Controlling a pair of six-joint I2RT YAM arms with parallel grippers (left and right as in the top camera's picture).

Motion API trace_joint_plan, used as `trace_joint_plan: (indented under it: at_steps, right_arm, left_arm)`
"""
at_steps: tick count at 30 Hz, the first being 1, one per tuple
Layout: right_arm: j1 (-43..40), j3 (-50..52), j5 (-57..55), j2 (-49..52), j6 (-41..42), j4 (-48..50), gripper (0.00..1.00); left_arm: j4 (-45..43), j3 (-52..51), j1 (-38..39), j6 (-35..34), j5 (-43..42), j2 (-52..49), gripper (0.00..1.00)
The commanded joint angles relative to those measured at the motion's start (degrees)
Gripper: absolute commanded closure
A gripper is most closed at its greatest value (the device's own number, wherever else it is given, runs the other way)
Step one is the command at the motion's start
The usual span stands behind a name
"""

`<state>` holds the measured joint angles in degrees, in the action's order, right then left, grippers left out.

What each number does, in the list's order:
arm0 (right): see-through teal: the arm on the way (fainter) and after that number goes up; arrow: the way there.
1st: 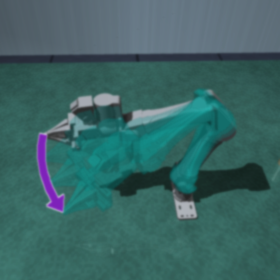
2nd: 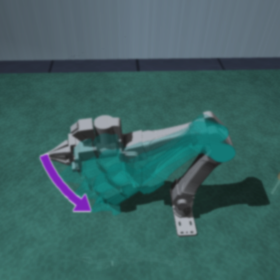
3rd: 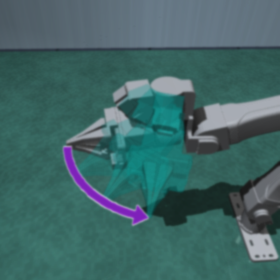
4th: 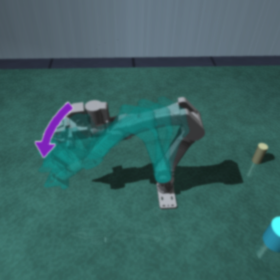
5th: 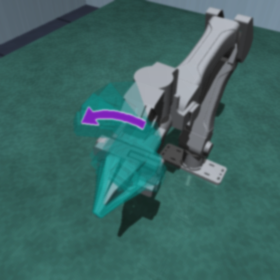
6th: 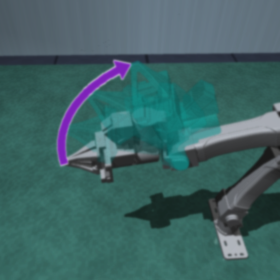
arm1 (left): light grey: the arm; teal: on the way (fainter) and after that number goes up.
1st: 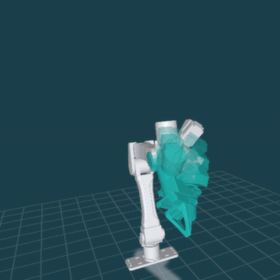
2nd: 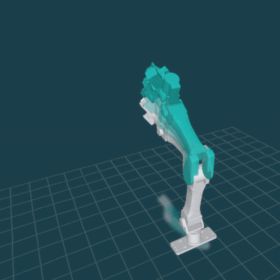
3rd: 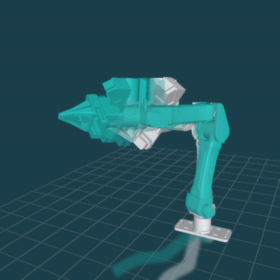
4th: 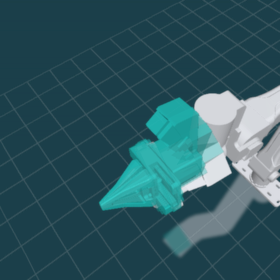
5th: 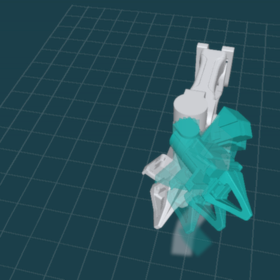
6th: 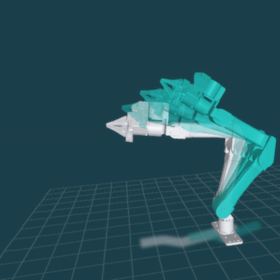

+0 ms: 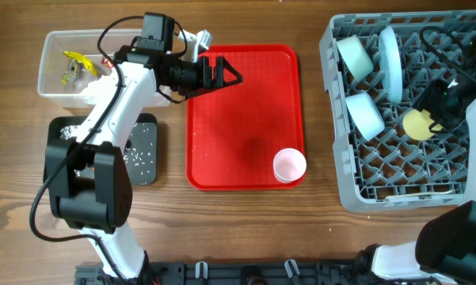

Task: Sort waste into correct bins and load items into the dishwasher rack
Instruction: 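Carry the yellow cup with right gripper and set it in the rack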

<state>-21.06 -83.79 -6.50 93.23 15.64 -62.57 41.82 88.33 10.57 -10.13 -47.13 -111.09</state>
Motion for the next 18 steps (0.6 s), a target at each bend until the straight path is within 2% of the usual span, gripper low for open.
trace_joint_plan:
  at_steps: [1,3,5,12,18]
  right_arm:
    - [-0.17,2.14,-0.94,1.07,1.07,1.11,0.52]
    - [-0.17,2.19,-0.72,1.07,1.03,1.25,0.36]
    - [-0.17,2.19,-0.42,1.07,1.01,1.27,0.28]
    - [-0.17,2.19,0.13,1.07,0.87,1.42,0.25]
    - [-0.11,-2.95,8.96,-1.14,-2.69,-1.31,0.20]
  left_arm:
    - [0.02,0.00,0.20,0.72,0.35,1.16,0.00]
    - [0.02,0.00,0.20,0.74,0.35,1.16,0.00]
    - [0.02,0.00,0.20,0.72,0.35,1.16,0.00]
    - [0.04,0.00,0.20,0.72,0.35,1.16,0.00]
    - [1.31,0.02,0.26,1.55,0.33,1.16,0.01]
